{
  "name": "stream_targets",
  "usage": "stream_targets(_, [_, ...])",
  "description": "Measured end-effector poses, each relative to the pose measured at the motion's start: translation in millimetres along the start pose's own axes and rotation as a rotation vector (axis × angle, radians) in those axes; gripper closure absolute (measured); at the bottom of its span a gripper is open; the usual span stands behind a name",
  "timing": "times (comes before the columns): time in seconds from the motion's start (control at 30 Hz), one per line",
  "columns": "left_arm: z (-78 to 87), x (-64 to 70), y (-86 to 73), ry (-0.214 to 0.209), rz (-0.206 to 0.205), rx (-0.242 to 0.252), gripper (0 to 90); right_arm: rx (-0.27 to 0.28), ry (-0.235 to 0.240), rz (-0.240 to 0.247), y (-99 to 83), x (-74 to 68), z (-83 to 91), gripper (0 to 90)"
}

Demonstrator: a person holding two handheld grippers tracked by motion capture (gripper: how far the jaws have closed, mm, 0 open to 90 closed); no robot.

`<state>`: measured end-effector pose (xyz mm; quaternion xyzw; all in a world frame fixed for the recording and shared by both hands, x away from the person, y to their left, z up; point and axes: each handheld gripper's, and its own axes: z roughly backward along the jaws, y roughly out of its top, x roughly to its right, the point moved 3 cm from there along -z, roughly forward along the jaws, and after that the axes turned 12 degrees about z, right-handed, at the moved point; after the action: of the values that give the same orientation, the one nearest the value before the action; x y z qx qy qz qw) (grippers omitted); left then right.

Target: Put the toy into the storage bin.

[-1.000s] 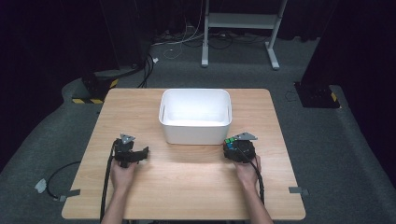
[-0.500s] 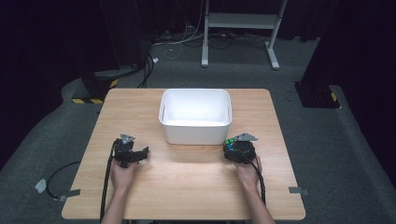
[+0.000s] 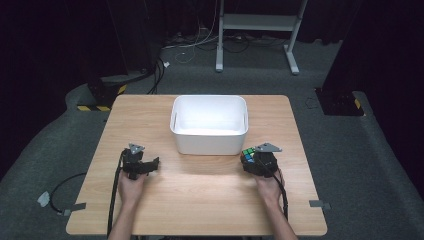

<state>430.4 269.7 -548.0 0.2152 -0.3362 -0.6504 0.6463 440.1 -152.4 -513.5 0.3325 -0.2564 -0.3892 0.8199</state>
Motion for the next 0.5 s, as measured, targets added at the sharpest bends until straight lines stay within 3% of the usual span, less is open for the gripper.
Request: stream_targets(0.5, [0.0, -0.1, 0.0, 0.0, -0.001, 0.0, 17.0, 0.017, 0.02, 0.019, -1.9, 6.6, 21.5, 34.0])
